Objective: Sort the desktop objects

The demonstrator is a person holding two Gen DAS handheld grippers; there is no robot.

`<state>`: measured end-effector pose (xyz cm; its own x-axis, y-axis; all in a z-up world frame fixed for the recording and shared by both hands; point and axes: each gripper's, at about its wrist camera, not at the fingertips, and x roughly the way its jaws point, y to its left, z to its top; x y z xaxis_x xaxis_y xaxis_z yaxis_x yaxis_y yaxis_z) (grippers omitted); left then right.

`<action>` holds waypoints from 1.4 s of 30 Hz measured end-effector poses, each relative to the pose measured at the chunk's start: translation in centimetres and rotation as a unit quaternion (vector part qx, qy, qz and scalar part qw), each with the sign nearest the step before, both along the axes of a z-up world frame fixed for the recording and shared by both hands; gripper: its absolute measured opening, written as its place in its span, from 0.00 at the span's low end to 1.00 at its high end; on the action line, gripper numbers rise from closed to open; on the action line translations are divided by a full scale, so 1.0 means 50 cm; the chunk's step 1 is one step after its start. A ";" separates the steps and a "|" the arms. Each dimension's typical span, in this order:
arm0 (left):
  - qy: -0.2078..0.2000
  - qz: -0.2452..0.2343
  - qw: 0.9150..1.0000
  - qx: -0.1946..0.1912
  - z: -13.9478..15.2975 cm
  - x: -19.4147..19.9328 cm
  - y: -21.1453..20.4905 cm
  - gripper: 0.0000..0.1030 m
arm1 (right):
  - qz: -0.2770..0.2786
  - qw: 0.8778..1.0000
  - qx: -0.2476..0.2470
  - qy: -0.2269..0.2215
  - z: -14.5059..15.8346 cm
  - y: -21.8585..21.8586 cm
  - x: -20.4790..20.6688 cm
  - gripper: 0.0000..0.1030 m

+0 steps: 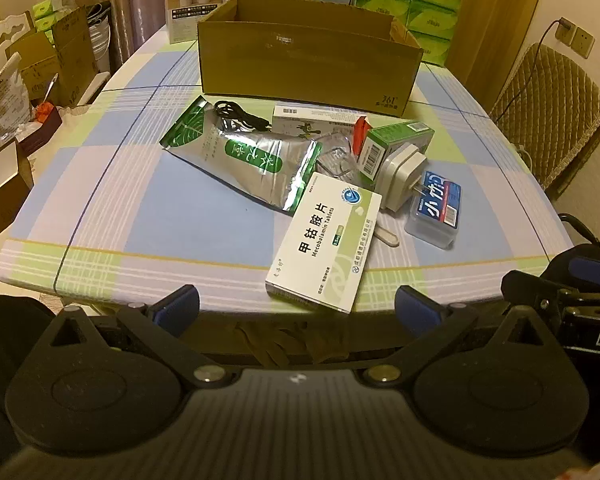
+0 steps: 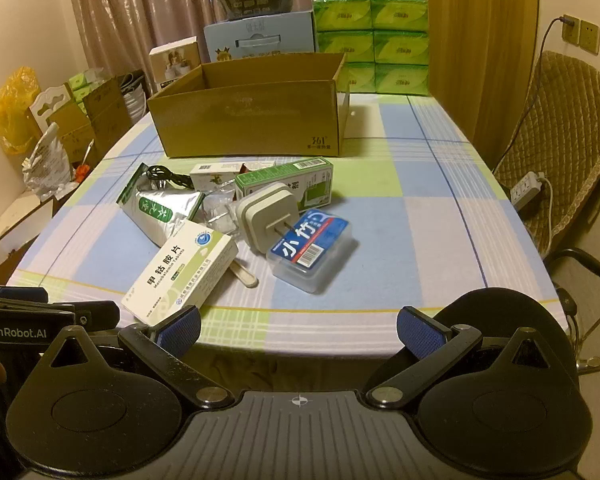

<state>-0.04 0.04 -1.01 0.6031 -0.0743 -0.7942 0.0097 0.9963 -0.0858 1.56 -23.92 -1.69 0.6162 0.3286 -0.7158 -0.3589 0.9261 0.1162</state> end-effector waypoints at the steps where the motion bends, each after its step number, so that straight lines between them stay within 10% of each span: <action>1: 0.000 0.000 1.000 0.000 -0.001 0.000 0.000 0.99 | 0.000 1.000 0.000 0.000 0.000 0.000 0.000 0.98; 42: 0.007 -0.005 1.000 -0.008 -0.008 0.003 -0.007 0.99 | 0.019 1.000 -0.012 0.001 -0.010 0.002 0.013 0.98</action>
